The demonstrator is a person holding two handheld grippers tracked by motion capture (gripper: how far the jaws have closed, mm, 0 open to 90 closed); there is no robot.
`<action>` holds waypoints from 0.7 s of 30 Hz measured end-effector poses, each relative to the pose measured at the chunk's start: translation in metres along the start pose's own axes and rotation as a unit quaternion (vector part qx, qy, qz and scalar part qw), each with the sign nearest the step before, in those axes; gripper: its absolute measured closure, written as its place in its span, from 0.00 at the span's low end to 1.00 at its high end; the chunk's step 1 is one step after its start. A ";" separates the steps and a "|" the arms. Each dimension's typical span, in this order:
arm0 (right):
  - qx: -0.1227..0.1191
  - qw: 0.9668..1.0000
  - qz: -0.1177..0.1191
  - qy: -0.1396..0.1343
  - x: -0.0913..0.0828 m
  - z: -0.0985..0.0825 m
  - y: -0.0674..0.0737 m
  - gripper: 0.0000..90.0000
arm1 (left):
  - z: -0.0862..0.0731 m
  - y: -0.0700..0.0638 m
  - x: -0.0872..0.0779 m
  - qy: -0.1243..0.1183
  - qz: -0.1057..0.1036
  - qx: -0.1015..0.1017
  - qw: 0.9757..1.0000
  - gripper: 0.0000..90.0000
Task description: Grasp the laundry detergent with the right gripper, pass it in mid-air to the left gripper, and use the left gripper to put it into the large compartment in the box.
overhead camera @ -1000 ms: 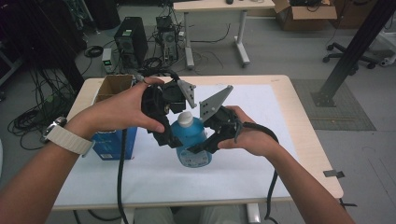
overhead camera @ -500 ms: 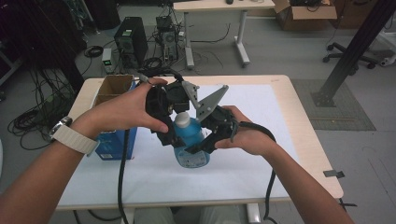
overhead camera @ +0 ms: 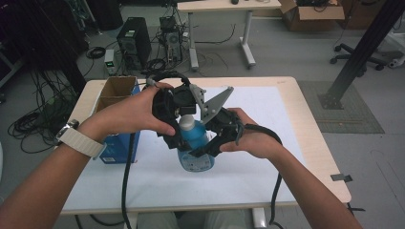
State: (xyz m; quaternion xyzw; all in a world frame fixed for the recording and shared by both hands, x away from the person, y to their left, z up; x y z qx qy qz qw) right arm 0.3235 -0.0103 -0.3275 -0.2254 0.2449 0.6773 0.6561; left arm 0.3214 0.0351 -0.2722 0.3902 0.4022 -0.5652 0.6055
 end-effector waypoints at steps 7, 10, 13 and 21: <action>0.000 1.000 0.001 -0.001 0.000 0.001 0.000 0.50 | -0.001 0.001 0.001 -0.002 -0.004 0.001 1.000 0.15; 0.000 1.000 0.002 0.000 0.001 0.001 0.001 0.50 | -0.002 0.002 0.001 0.000 -0.005 0.003 1.000 0.18; 0.000 1.000 0.001 0.000 0.001 0.001 0.000 0.50 | -0.002 0.002 0.002 0.000 -0.007 0.003 1.000 0.20; -0.001 1.000 -0.003 0.005 0.001 -0.001 -0.001 0.50 | -0.002 0.001 0.002 -0.003 -0.010 0.002 1.000 0.24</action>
Point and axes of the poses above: each handheld gripper's, and its own axes: x roughly forward along the jaws, z roughly out of its top, y roughly to its left, the point moved 10 cm from there along x, roughly forward along the jaws, and after that the axes turned 5 degrees about -y, right-handed, at the moved point
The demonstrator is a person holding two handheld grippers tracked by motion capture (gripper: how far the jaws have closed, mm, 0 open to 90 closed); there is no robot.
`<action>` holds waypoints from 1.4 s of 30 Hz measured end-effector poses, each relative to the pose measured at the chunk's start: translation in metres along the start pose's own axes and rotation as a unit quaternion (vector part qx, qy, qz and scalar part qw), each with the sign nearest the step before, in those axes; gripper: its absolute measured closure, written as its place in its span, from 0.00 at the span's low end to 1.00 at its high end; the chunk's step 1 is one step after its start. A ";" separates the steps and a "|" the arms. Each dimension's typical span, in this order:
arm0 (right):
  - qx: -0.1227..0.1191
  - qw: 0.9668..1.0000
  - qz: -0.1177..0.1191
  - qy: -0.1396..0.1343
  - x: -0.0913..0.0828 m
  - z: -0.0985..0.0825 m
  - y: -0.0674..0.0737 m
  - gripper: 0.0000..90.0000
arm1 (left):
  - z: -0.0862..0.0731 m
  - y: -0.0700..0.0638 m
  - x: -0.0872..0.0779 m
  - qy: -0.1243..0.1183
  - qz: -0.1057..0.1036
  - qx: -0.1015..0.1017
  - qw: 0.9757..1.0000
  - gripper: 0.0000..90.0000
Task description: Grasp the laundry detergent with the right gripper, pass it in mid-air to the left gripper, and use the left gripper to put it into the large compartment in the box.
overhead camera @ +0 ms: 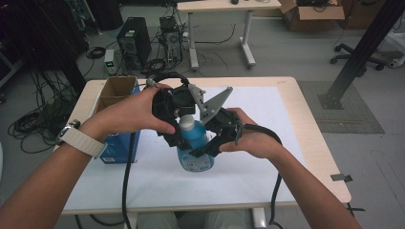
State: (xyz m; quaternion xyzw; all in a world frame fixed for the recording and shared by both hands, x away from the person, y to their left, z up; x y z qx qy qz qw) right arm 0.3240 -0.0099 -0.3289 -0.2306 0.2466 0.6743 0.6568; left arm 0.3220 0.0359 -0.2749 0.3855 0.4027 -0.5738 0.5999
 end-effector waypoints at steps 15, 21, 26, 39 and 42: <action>-0.001 1.000 0.000 -0.001 -0.001 0.000 0.000 0.50 | -0.001 0.000 0.004 0.006 -0.006 0.004 1.000 0.33; -0.001 1.000 0.003 0.002 0.000 -0.001 0.001 0.50 | -0.002 0.000 0.005 0.004 -0.008 0.003 1.000 0.39; -0.001 1.000 0.003 0.004 0.001 -0.001 0.001 0.50 | -0.003 0.000 0.006 0.005 -0.005 0.006 1.000 0.41; -0.004 1.000 0.001 0.002 0.003 -0.002 0.001 0.50 | -0.003 0.000 0.006 0.011 0.005 0.006 1.000 0.42; -0.006 1.000 0.002 -0.001 0.003 -0.002 0.001 0.49 | -0.003 -0.001 0.005 0.017 0.004 -0.001 1.000 0.42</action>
Point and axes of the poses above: each handheld gripper's, and its own axes: x roughly forward along the jaws, z roughly out of its top, y roughly to its left, the point moved 10 cm from there along x, roughly forward along the jaws, and after that the axes turned 5 degrees about -y, right-handed, at the moved point
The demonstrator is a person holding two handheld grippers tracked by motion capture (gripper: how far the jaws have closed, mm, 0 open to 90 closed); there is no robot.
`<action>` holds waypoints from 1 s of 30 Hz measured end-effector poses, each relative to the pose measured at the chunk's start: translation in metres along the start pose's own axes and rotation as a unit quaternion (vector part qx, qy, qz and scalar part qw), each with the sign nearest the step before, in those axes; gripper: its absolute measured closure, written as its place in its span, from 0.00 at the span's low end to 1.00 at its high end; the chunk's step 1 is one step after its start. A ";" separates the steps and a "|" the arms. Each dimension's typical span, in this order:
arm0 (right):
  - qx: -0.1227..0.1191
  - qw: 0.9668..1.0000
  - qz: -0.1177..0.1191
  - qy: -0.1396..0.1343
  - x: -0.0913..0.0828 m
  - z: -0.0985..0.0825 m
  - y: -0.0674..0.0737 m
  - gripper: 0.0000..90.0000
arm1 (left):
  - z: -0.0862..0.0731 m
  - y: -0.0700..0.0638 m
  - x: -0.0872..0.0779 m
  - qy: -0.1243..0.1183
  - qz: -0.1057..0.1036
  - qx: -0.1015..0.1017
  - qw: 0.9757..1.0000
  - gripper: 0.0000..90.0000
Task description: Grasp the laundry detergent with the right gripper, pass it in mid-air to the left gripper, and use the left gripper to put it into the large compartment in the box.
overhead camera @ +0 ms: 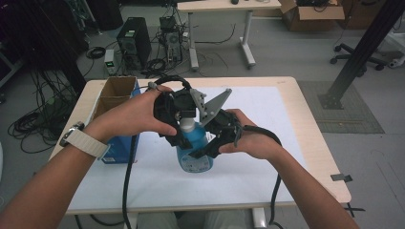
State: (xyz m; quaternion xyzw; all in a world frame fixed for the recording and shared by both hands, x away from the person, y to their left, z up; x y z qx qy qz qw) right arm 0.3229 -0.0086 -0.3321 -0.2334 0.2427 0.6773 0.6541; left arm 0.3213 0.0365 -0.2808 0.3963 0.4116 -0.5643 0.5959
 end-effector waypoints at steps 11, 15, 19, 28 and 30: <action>0.019 1.000 -0.002 -0.015 -0.008 -0.005 0.000 0.33 | -0.002 0.002 -0.007 0.017 0.004 -0.022 1.000 0.42; 0.032 0.999 -0.014 -0.014 -0.017 -0.015 -0.004 0.24 | -0.006 0.004 -0.010 0.026 0.012 -0.034 0.999 0.42; 0.048 0.998 -0.024 0.013 -0.026 -0.030 -0.008 0.18 | -0.010 0.007 -0.014 0.036 0.018 -0.048 0.998 0.42; 0.076 0.994 -0.041 0.067 -0.044 -0.057 -0.013 0.12 | -0.016 0.015 -0.031 0.058 0.038 -0.082 0.994 0.42; 0.082 0.993 -0.043 0.077 -0.049 -0.062 -0.013 0.10 | -0.017 0.017 -0.036 0.065 0.043 -0.094 0.993 0.42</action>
Point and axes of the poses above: each handheld gripper's, and its own axes: x roughly forward along the jaws, z roughly out of its top, y roughly to its left, the point moved 10 cm from there along x, roughly forward along the jaws, and after that the axes turned 5 degrees about -y, right-handed, at the moved point
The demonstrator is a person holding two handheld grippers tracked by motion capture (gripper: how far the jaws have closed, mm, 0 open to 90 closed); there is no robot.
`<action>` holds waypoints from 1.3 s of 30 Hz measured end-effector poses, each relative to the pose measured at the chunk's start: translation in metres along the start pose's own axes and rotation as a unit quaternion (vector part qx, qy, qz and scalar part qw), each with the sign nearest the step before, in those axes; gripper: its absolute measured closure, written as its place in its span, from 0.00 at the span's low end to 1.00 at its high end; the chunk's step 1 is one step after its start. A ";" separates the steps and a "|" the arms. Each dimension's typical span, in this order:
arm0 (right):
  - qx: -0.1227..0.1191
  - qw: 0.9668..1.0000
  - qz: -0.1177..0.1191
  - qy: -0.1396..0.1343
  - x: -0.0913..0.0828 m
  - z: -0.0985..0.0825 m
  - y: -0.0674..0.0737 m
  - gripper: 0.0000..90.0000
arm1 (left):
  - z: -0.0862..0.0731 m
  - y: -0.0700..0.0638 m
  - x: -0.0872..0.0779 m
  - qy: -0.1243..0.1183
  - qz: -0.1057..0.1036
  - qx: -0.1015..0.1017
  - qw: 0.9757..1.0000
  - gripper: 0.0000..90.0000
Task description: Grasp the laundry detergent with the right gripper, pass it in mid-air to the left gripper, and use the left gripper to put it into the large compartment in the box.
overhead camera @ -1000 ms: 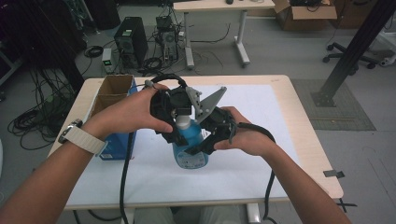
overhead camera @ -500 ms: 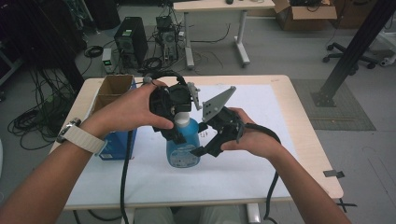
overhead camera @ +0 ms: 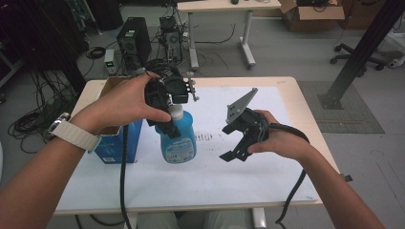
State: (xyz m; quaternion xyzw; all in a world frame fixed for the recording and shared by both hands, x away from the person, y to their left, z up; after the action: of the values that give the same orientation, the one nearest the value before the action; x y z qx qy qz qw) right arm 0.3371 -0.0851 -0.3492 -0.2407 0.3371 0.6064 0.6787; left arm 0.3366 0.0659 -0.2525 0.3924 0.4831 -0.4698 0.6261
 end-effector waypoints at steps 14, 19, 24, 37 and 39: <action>0.024 0.998 -0.013 0.051 -0.032 -0.022 0.000 0.08 | -0.013 0.030 -0.044 0.025 0.041 -0.099 0.994 0.42; 0.031 0.998 -0.026 0.057 -0.042 -0.028 -0.002 0.07 | -0.021 0.043 -0.055 0.031 0.058 -0.148 0.987 0.42; 0.036 0.997 -0.036 0.066 -0.050 -0.035 -0.005 0.07 | -0.031 0.057 -0.066 0.027 0.069 -0.216 0.974 0.42; 0.040 0.996 -0.045 0.067 -0.051 -0.041 -0.013 0.07 | -0.053 0.092 -0.094 0.051 0.121 -0.397 0.908 0.42; 0.040 0.996 -0.045 0.067 -0.049 -0.041 -0.014 0.07 | -0.056 0.096 -0.097 0.049 0.126 -0.415 0.900 0.42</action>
State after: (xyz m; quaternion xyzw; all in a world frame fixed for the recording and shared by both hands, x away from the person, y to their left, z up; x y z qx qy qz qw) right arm 0.3423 -0.1498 -0.3403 -0.2685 0.3948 0.5438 0.6901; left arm 0.4072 0.1636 -0.1669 0.1765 0.6108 -0.1244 0.7617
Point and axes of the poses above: each handheld gripper's, and its own axes: x roughly forward along the jaws, z roughly out of its top, y roughly to its left, the point moved 10 cm from there along x, roughly forward along the jaws, and after that the axes turned 5 degrees about -y, right-handed, at the moved point
